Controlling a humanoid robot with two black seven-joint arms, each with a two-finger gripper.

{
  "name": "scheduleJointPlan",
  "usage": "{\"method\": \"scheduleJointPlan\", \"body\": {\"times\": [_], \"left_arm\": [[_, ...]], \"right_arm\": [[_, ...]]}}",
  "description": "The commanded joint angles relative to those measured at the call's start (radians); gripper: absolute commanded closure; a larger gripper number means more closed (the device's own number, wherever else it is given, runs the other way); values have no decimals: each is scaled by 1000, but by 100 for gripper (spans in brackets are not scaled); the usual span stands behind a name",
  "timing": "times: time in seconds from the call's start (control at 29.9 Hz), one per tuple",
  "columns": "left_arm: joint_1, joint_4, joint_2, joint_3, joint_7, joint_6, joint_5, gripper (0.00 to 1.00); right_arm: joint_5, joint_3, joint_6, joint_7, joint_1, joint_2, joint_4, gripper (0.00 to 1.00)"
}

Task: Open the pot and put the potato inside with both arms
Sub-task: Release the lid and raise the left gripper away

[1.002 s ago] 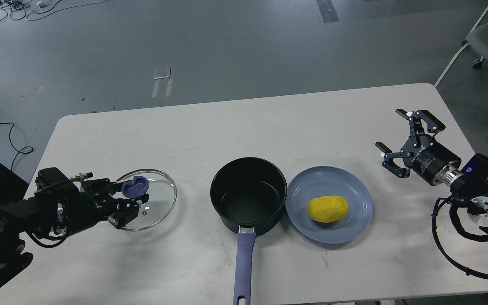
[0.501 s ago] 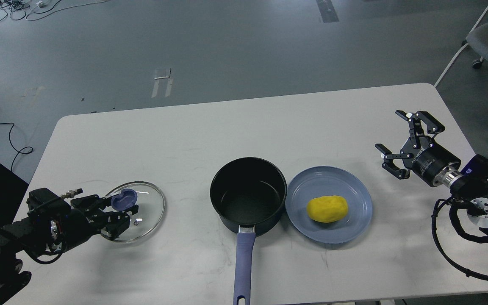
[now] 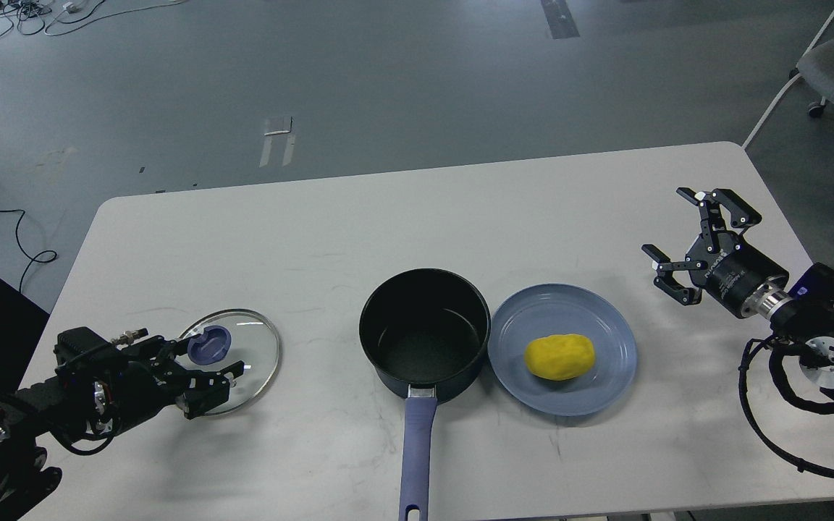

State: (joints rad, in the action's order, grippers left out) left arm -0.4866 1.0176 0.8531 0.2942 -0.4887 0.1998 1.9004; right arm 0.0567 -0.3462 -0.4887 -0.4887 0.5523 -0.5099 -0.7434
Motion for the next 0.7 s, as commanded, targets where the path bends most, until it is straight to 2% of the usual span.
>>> {"method": "scheduleJointPlan", "body": {"times": [0.0, 0.1, 0.17, 0.23, 0.27, 0.33, 0.4, 0.47, 0.53, 0.63, 0.67], "left_arm": [[-26, 42, 33, 3, 0, -20, -115, 2], [-69, 120, 79, 2, 0, -80, -254, 2], [-134, 205, 138, 3, 0, -219, -438, 2], [-173, 237, 159, 13, 0, -291, -539, 2], [-209, 255, 167, 19, 0, -357, -648, 2], [-269, 257, 165, 19, 0, -440, -821, 2], [-317, 256, 155, 19, 0, -489, -1006, 2], [-334, 251, 139, 20, 0, -496, -1122, 2], [-351, 248, 116, 20, 0, -500, -1297, 2], [-360, 251, 113, 31, 0, -505, -1403, 2], [-360, 251, 113, 31, 0, -505, -1403, 2]], "right_arm": [[-6, 1, 0, 0, 8, -12, -8, 0], [-66, 1, 0, 0, 17, -41, -22, 0], [-156, 1, 0, 0, 46, -71, -45, 0], [-210, 7, 0, 0, 64, -91, -65, 0], [-272, 25, 0, 0, 96, -113, -86, 0], [-363, 79, 0, 0, 176, -139, -112, 0], [-428, 157, 0, 0, 275, -153, -126, 0], [-460, 223, 0, 0, 349, -153, -137, 0], [-530, 365, 0, 0, 505, -150, -155, 0], [-627, 525, 0, 0, 688, -134, -227, 0], [-627, 526, 0, 0, 689, -134, -228, 0]]}}
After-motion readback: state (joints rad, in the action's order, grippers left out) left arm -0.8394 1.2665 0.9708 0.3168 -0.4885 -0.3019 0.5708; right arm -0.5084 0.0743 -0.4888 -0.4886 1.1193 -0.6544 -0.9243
